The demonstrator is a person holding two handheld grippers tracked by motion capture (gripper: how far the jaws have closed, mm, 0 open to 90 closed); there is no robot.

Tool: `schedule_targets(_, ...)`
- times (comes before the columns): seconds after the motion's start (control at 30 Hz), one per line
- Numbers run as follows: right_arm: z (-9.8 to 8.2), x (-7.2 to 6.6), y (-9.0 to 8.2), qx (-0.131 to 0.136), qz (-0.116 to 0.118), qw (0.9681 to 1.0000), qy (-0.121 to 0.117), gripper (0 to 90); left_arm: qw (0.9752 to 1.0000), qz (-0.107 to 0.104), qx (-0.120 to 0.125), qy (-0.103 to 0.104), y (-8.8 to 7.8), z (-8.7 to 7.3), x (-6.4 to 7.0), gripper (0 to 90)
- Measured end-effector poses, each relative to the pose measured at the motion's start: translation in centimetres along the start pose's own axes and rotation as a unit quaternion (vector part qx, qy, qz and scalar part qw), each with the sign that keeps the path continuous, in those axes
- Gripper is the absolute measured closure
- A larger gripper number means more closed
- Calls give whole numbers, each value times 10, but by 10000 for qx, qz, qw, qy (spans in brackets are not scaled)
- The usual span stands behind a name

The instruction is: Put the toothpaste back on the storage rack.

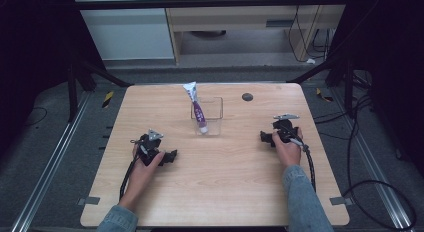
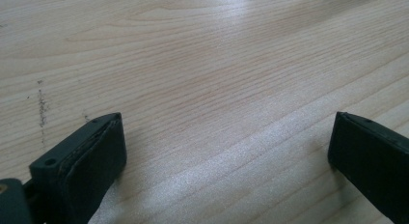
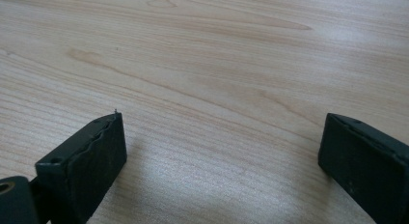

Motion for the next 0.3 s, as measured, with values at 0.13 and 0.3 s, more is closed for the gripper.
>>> schedule_targets(0.13,-1,-1,0,-30,-124,9999,92,2,10000,0,0,0,0,0,0,0)
schedule_targets(0.3,0,-1,0,-42,-204,9996,186,2,10000,-3,13,-23,0,0,0,0)
Point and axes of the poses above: each handheld gripper's, and its own axes: y roughly forward along the jaws, z roughly out of its top, x roughly to its right, the point moved 3 cm from there along y, roughly forward along the jaws, and after that the axes turned 1 degree about -z, right-handed, at the moved point
